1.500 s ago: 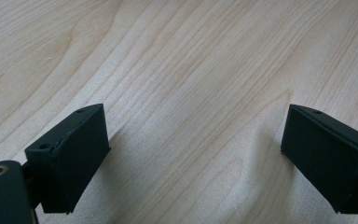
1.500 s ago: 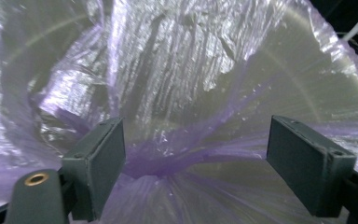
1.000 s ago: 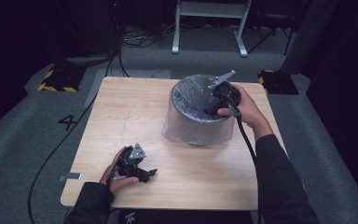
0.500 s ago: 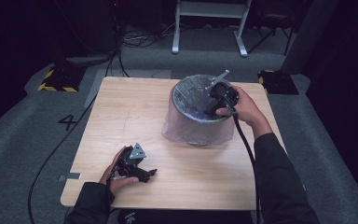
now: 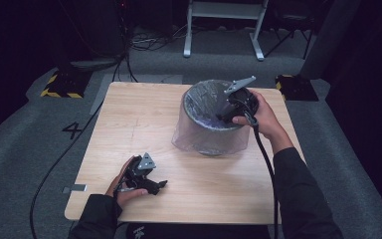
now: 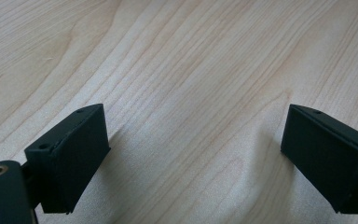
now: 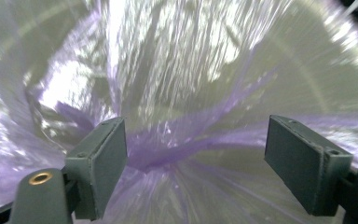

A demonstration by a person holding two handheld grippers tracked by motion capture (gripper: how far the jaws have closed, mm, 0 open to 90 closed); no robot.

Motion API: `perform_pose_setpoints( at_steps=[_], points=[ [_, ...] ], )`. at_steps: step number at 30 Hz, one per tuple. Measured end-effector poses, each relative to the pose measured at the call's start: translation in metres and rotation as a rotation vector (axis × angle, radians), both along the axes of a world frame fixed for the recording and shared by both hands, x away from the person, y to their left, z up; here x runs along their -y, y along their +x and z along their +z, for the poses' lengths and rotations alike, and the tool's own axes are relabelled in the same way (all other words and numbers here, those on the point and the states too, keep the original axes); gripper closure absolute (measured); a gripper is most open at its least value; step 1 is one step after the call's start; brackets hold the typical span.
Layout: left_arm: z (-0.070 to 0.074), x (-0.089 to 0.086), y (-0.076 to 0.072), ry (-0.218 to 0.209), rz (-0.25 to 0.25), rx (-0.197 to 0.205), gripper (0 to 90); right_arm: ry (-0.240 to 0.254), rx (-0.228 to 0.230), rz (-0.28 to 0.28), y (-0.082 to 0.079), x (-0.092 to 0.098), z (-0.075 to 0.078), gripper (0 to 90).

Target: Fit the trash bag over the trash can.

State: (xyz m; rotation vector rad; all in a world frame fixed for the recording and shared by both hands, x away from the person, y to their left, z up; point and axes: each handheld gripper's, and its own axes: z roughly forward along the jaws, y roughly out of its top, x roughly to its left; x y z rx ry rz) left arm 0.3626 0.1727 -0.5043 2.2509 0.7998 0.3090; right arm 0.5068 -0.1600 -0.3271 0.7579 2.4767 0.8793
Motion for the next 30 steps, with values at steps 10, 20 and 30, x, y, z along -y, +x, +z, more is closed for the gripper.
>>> perform_pose_setpoints(
  at_steps=[10, 20, 30],
  points=[
    [0.0, 0.0, 0.0, 0.001, 0.0, 0.0, 7.0, 0.084, 0.069, -0.013, -0.012, 0.008, 0.005, 20.7],
    [0.0, 0.0, 0.0, 0.001, 0.0, 0.0, 7.0, 0.163, 0.126, -0.012, -0.023, 0.011, 0.009, 20.0],
    [0.0, 0.0, 0.0, 0.001, 0.0, 0.0, 7.0, 0.186, 0.176, -0.003, -0.041, 0.009, 0.01, 18.4]
  ],
)
